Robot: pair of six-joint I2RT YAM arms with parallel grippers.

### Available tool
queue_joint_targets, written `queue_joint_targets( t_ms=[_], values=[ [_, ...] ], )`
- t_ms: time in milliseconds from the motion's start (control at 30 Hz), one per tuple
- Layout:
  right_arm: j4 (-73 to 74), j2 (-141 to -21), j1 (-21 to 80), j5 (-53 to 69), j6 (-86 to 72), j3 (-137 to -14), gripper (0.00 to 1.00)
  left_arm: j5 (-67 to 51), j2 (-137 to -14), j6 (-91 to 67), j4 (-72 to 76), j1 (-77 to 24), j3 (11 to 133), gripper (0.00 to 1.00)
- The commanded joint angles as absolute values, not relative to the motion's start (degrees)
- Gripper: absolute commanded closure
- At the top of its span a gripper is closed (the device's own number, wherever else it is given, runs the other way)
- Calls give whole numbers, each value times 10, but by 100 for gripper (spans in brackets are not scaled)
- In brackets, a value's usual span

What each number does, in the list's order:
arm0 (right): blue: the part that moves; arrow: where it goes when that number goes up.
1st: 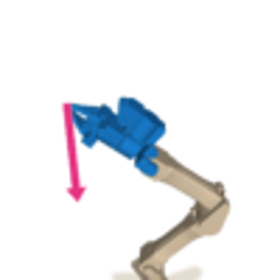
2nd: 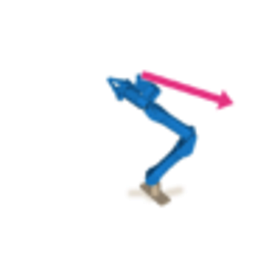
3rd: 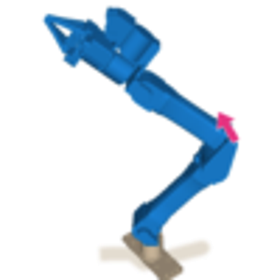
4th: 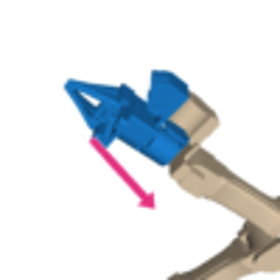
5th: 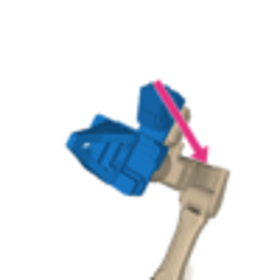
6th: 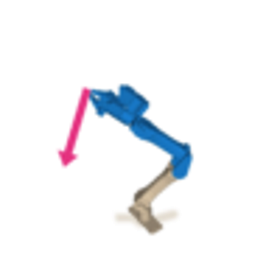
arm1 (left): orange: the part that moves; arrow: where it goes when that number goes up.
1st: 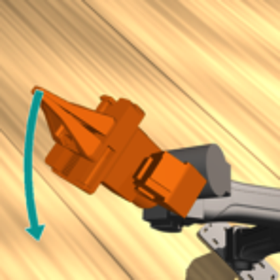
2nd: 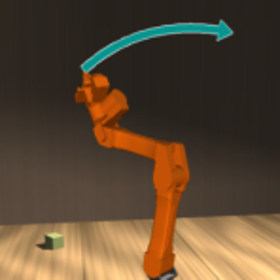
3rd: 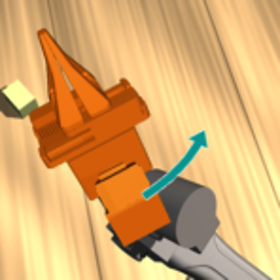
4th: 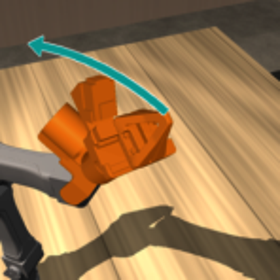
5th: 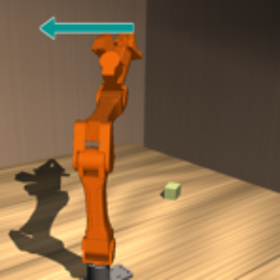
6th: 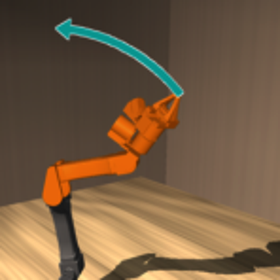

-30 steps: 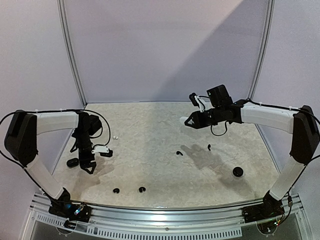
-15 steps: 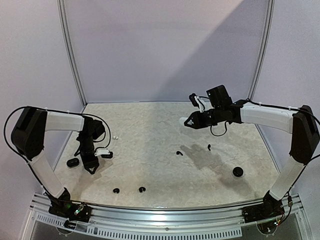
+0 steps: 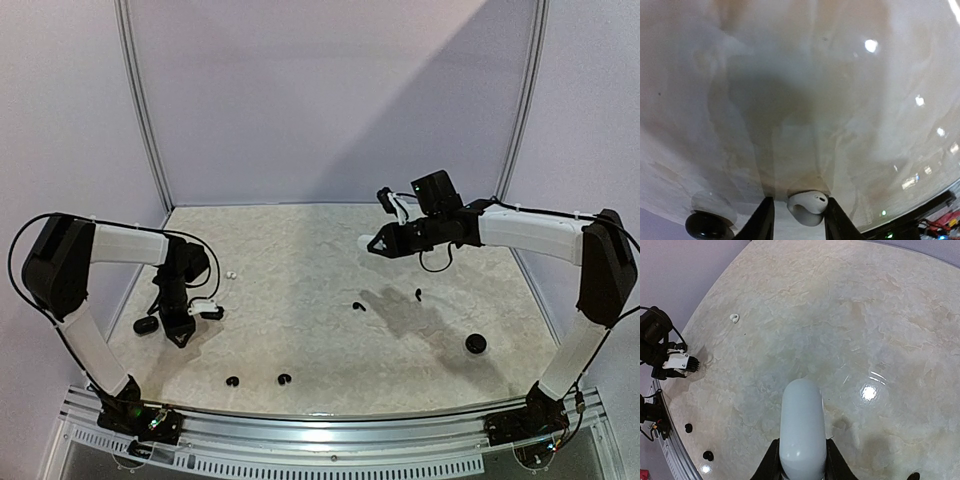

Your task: Insert the wireless bluetooth earbuds into the charging case

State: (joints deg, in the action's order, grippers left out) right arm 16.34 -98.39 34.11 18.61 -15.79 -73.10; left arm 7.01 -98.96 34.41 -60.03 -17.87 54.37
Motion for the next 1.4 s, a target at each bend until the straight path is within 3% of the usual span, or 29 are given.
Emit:
queue_joint_targets(
  t_ms=[0, 267, 633, 1133, 1367],
  values=[
    [165, -995, 342, 189, -156, -749, 100, 54, -1000, 344, -592, -180, 532, 73],
    [170, -996, 342, 182, -152, -751, 100, 52, -996, 339, -599, -181, 542, 91],
    [179, -990, 342, 144, -143, -753, 100, 48, -1008, 342, -639, -254, 677, 91],
    [180, -897, 320, 92, -153, -667, 100, -8, -1337, 322, -607, -451, 1140, 90],
    [183, -864, 320, 80, -152, -643, 100, 15, -1384, 307, -591, -489, 1139, 90]
  ],
)
